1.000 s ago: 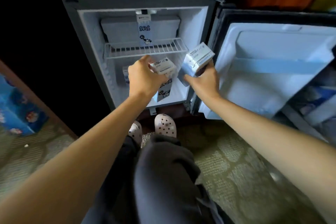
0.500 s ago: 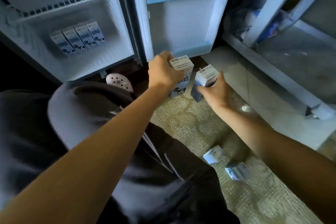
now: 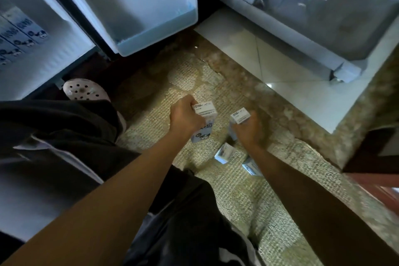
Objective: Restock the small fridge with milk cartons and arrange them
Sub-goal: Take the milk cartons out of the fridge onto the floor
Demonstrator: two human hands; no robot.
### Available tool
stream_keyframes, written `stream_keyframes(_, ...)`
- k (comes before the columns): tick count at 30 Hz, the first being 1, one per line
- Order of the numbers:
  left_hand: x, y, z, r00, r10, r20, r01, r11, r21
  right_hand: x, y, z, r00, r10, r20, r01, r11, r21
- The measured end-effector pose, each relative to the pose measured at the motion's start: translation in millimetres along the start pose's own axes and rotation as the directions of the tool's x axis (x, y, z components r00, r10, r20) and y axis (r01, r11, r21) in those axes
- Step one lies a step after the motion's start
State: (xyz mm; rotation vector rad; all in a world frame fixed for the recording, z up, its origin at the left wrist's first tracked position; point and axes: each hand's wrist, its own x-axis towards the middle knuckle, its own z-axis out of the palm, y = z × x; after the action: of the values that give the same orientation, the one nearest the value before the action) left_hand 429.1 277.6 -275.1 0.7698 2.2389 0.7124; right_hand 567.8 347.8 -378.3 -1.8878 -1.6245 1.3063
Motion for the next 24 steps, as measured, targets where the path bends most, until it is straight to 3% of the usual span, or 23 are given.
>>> stream_keyframes(9, -7, -20, 27, 0.998, -0.016, 0.066, 0.014, 0.999, 0.036, 25, 38, 20, 0.999, -0.002, 0.042, 0.002, 1.000, -0.005)
stream_keyframes(14, -8, -29, 28, 0.998, -0.005, 0.063, 0.000, 0.996, 0.084, 23, 54, 26, 0.995, -0.024, 0.100, 0.049, 0.965, -0.258)
stream_keyframes(18, -8, -25, 27, 0.998, -0.001, 0.065, -0.003, 0.998, 0.059, 22, 45, 20, 0.982, -0.003, 0.189, 0.074, 0.927, -0.367)
stream_keyframes(21, -8, -20, 27, 0.998, 0.020, 0.067, -0.023, 0.999, 0.044, 21, 24, 6, 0.961, -0.052, 0.272, 0.175, 0.874, -0.453)
stream_keyframes(24, -6, -11, 27, 0.997, 0.074, 0.035, -0.076, 0.996, 0.052, 13, -8, -14, 0.912, -0.146, 0.384, 0.290, 0.891, -0.350)
